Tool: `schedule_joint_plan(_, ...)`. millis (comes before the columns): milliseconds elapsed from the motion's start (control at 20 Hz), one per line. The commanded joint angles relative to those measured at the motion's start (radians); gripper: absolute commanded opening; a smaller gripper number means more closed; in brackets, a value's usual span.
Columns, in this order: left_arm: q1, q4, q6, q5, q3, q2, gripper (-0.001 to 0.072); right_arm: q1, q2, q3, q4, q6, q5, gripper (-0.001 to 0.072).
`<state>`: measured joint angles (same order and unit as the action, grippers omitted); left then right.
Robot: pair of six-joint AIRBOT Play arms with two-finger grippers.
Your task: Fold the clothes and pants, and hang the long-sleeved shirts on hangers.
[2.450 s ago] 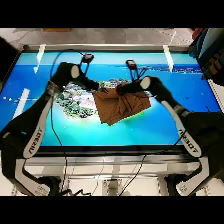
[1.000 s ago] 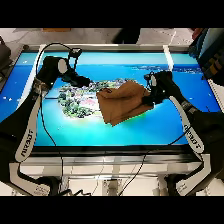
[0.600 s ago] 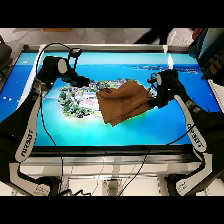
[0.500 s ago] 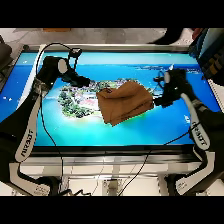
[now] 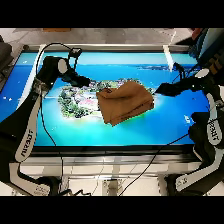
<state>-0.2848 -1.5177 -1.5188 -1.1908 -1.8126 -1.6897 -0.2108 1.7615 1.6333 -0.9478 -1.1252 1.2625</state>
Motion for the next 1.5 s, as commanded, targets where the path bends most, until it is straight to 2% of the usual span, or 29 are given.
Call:
schedule_joint_plan(0, 0.000, 0.000, 0.000, 0.000, 0.000, -0.001, 0.0013, 0.096, 0.005, 0.001, -0.082, -0.035, -0.255, 0.0619)
schedule_joint_plan(100, 0.000, 0.000, 0.000, 0.000, 0.000, -0.001, 0.0013, 0.145, 0.039, 0.002, -0.127, -0.146, -0.331, 0.0595)
schedule_joint_plan(450, 0.000, -0.001, 0.019, 0.000, 0.003, -0.001, 0.0013, 0.164, 0.130, 0.012, -0.170, -0.155, -0.293, 0.0598)
schedule_joint_plan(600, 0.000, -0.001, 0.019, 0.000, 0.005, -0.002, 0.0013, 0.130, 0.150, 0.012, -0.187, -0.256, -0.289, 0.0598)
schedule_joint_plan(650, 0.000, -0.001, 0.019, 0.000, 0.006, -0.002, 0.0013, 0.116, 0.157, 0.014, -0.169, -0.282, -0.278, 0.0598)
schedule_joint_plan(900, 0.000, 0.000, 0.019, 0.000, 0.007, -0.002, 0.0013, 0.062, 0.214, 0.014, 0.012, -0.280, -0.107, 0.0598)
schedule_joint_plan(1050, 0.000, 0.000, 0.019, 0.000, 0.007, -0.002, 0.0013, 0.066, 0.278, 0.014, 0.196, -0.268, 0.000, 0.0600)
schedule_joint_plan(1150, 0.000, 0.000, 0.019, 0.000, 0.007, -0.002, 0.0012, 0.087, 0.307, 0.014, 0.283, -0.254, 0.023, 0.0601)
schedule_joint_plan(1350, 0.000, 0.000, 0.019, -0.004, 0.007, -0.002, 0.0013, 0.183, 0.316, 0.014, 0.319, -0.171, 0.006, 0.0596)
schedule_joint_plan(1400, 0.000, 0.000, 0.019, -0.004, 0.007, -0.002, 0.0012, 0.212, 0.315, 0.015, 0.320, -0.161, -0.029, 0.0526)
schedule_joint_plan(1450, 0.000, 0.000, 0.019, -0.003, 0.007, -0.002, 0.0012, 0.233, 0.311, 0.016, 0.320, -0.159, -0.062, 0.0267)
